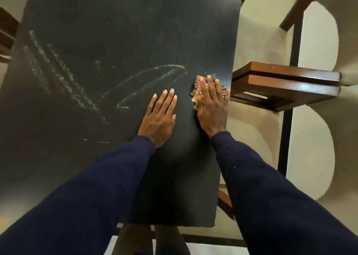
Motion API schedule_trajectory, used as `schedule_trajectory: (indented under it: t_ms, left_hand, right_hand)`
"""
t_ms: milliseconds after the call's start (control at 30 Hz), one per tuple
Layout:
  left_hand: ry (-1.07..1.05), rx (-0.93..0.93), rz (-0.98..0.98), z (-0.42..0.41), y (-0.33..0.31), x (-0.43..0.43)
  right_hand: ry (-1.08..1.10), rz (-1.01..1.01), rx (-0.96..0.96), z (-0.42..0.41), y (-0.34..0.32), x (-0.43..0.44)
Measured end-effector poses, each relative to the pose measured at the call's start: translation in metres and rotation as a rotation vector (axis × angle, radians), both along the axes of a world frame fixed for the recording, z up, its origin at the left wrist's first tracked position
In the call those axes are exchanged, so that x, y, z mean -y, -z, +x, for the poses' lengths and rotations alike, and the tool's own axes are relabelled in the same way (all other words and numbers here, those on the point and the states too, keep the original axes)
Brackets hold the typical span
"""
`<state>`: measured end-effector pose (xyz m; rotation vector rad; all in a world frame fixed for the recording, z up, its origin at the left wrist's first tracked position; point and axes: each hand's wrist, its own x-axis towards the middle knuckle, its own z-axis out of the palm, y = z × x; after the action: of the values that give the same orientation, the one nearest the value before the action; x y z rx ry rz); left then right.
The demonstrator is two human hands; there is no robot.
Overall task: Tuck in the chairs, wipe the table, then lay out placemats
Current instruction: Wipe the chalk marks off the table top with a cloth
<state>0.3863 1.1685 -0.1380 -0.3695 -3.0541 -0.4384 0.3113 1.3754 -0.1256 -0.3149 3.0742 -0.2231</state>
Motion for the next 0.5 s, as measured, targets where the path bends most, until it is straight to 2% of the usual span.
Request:
schedule_trajectory:
  t_ms: [200,267,400,500]
  left_hand:
    - [0.047,0.020,-0.011,-0.019,-0.003,-0.006]
    - [0.044,0.026,-0.019,-0.019,-0.004,-0.007]
    - [0.036,0.026,-0.030,-0.023,-0.007,-0.009]
    - [0.035,0.021,-0.021,-0.024,-0.007,-0.009]
  right_hand:
    - [-0.174,-0.053,-0.059,0.040,0.006,-0.039]
    - [-0.132,-0.035,-0.056,0.026,0.006,-0.048]
    - [0.088,-0.005,-0.067,-0.039,0.005,-0.033]
    - [0.094,-0.018,-0.055,-0.074,0.008,-0.006]
